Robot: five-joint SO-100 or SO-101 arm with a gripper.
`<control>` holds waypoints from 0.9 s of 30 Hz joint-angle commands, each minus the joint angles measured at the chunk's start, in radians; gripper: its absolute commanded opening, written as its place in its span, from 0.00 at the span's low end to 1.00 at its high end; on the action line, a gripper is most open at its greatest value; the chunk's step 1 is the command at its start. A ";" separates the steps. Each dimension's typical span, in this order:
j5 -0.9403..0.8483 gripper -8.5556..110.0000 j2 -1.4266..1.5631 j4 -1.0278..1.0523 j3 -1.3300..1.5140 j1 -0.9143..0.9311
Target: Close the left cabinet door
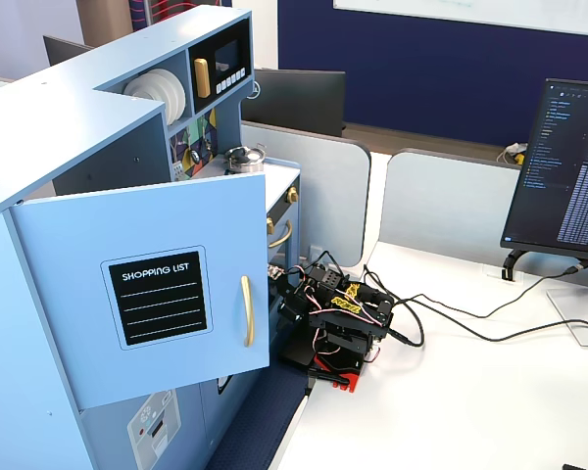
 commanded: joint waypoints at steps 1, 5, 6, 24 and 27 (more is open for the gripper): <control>0.044 0.07 -0.003 0.176 0.009 0.038; 0.044 0.07 -0.003 0.175 0.009 0.038; 0.044 0.07 -0.003 0.175 0.009 0.038; 0.089 0.07 -0.052 -0.060 -0.416 -0.986; -0.029 0.07 -0.109 -0.193 -0.509 -1.230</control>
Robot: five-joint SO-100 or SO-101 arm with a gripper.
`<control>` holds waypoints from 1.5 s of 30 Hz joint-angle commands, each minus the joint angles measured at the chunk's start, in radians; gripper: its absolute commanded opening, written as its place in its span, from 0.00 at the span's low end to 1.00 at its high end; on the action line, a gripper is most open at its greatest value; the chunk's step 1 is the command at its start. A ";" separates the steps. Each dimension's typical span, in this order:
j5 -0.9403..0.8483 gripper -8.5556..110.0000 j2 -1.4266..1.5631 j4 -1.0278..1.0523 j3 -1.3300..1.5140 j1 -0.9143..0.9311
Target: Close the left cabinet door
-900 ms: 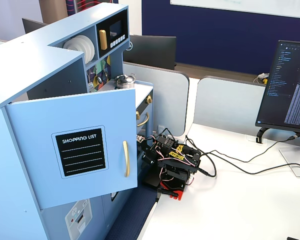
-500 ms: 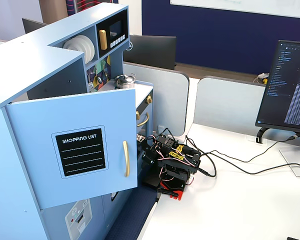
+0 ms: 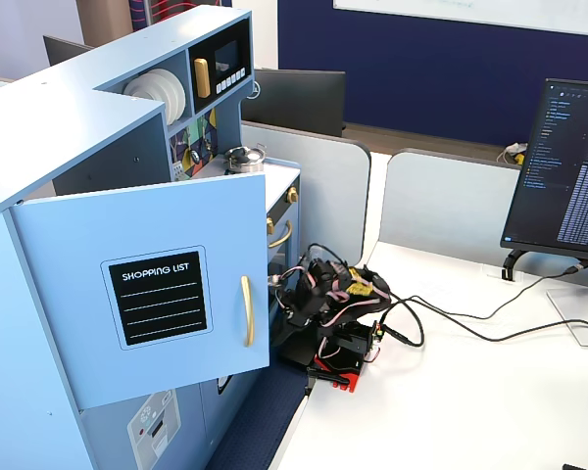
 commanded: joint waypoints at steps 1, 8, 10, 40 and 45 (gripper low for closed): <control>-0.158 0.07 -0.069 -0.181 -0.169 -0.383; -0.368 0.07 -0.179 -0.678 -0.127 -0.742; -0.387 0.07 -0.232 -0.864 -0.095 -0.802; -0.525 0.07 -1.233 -1.571 -0.733 -0.792; -0.537 0.07 -1.264 -1.565 -0.776 -0.741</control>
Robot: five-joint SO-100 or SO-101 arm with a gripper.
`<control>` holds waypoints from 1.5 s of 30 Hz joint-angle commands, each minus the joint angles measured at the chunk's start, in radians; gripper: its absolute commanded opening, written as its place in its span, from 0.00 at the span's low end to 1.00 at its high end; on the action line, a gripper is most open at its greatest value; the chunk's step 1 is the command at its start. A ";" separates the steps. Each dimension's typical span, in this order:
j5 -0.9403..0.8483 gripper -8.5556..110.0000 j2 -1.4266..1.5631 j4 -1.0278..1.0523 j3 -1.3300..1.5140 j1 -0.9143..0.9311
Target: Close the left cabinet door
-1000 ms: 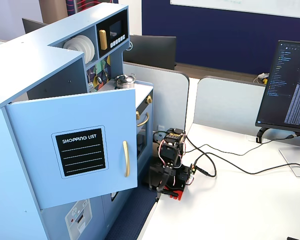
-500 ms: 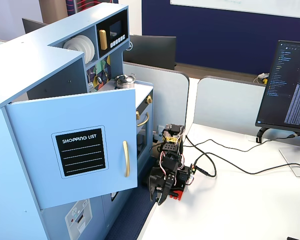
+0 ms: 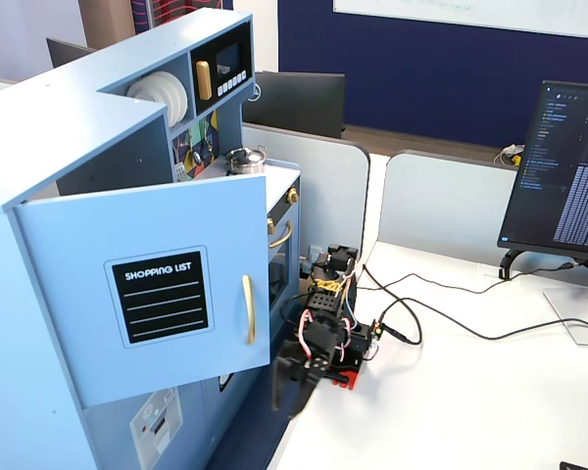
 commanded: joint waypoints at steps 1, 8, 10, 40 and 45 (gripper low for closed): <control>-0.023 0.07 0.000 -0.020 -0.094 0.055; -0.035 0.07 0.058 -0.058 0.006 0.110; -0.035 0.07 0.084 -0.072 0.043 0.138; 0.057 0.07 0.206 -0.339 0.258 0.830; 0.058 0.07 0.218 -0.330 0.264 0.848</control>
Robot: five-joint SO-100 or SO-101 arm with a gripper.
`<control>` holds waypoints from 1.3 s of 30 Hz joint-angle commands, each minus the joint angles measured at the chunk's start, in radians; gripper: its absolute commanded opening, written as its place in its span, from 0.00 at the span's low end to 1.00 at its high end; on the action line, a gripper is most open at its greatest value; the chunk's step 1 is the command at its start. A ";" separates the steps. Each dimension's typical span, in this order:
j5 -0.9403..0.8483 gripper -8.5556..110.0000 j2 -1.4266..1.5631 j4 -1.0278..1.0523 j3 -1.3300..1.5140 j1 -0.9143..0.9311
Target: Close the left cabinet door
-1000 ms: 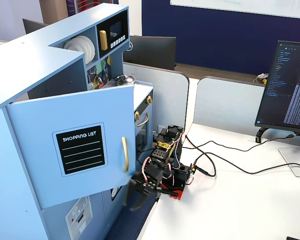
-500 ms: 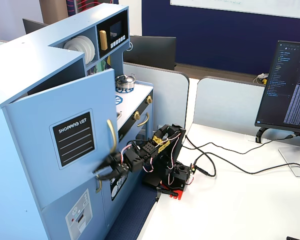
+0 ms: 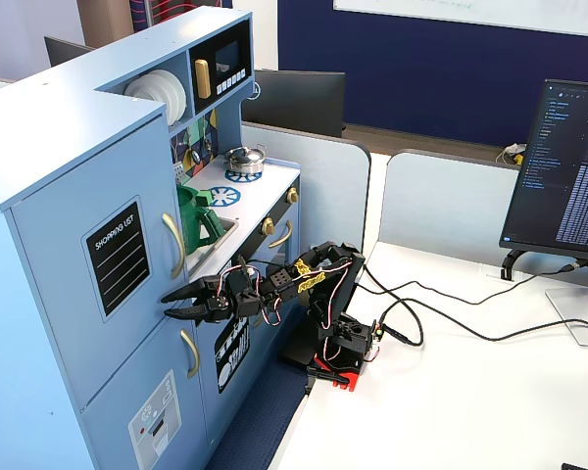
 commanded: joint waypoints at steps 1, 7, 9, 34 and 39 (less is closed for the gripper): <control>0.015 0.07 0.072 -0.014 -0.006 0.028; 0.051 0.07 0.268 0.120 0.126 0.012; 0.083 0.07 0.399 0.253 0.195 0.035; 0.414 0.07 1.031 1.695 0.707 0.821; 0.459 0.07 1.100 1.882 0.756 0.834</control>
